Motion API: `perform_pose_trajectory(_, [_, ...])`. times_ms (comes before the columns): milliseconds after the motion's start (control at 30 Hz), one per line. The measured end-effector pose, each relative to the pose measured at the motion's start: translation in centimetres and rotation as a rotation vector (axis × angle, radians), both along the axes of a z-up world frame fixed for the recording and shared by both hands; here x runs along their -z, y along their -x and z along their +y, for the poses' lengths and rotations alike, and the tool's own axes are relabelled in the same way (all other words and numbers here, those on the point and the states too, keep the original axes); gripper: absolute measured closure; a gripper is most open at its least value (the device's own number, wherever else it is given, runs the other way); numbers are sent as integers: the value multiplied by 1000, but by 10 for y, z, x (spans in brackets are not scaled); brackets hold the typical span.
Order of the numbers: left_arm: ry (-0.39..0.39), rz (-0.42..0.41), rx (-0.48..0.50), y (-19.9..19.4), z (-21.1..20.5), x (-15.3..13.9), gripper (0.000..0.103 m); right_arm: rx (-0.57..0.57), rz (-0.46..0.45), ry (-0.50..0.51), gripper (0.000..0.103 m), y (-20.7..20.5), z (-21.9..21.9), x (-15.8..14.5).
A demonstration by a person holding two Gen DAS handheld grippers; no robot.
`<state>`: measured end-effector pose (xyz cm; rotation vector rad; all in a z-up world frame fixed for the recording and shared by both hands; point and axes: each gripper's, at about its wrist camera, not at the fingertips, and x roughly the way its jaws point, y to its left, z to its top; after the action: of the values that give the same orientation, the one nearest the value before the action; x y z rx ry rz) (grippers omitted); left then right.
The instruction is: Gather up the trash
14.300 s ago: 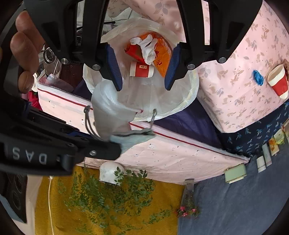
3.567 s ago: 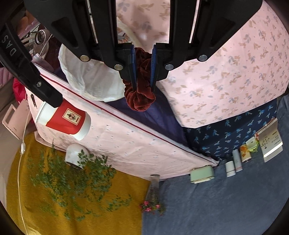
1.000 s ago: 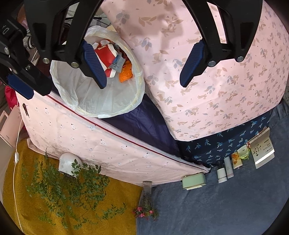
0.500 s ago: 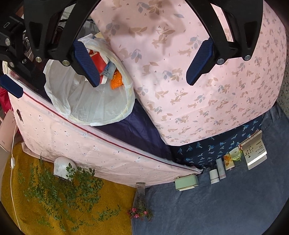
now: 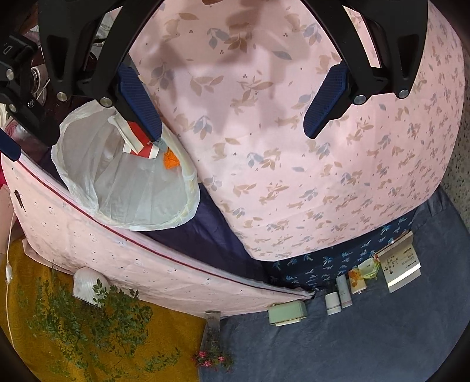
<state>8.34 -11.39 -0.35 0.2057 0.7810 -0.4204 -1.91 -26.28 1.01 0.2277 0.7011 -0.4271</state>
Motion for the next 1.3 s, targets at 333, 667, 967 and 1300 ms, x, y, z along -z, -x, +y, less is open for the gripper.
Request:
perform_pose_trajectory(333, [-15, -11, -34, 12, 2, -4, 10, 45, -21, 6, 7, 15, 3, -4])
perform_pose_trajectory(667, [7, -11, -53, 20, 8, -8, 10, 49, -29, 29, 7, 25, 13, -5])
perform_pose_trajectory(967, [7, -24, -41, 28, 8, -10, 10, 41, -27, 51, 7, 31, 22, -6])
perform_pose_trajectory(1300, [9, -23, -36, 33, 8, -9, 10, 42, -20, 49, 7, 33, 25, -2])
